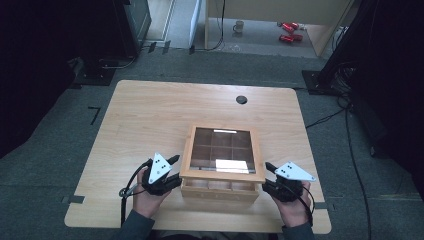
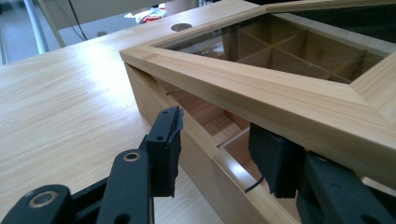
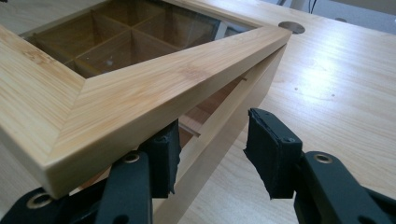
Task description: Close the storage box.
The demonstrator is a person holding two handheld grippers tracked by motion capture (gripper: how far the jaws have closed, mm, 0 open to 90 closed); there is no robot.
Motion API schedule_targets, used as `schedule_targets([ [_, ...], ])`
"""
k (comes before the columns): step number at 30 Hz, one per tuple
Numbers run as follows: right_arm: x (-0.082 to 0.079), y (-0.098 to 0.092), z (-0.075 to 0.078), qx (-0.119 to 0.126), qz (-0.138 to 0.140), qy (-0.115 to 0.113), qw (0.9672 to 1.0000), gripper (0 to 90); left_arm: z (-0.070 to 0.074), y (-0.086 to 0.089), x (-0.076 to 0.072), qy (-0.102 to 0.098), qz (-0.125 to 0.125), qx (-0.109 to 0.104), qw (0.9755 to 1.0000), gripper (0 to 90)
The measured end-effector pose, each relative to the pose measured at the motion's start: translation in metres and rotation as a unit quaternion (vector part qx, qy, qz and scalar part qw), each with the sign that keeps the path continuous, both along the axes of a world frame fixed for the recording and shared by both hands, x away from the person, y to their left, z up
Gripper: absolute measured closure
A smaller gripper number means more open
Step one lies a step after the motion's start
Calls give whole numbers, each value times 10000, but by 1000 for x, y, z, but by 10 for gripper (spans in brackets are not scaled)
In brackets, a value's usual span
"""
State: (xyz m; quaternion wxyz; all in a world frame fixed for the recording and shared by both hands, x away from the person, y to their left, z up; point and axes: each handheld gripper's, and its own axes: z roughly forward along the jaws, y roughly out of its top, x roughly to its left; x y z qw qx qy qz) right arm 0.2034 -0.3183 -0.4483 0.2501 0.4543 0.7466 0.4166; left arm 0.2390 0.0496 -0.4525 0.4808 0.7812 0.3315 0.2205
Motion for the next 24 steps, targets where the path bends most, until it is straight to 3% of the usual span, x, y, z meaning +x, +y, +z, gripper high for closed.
schedule_targets([
  [16, -6, -1, -8, 21, -27, 4, 10000, 554, -9, 12, -6, 134, 80, -26, 9999, 541],
  [18, -7, -3, -9, 64, -72, 28, 9999, 573, -10, 15, -6, 188, 121, -54, 9997, 542],
  [24, -6, -8, -20, 118, -216, 272, 9993, 583, -20, 13, -4, 380, 192, 130, 9990, 568],
])
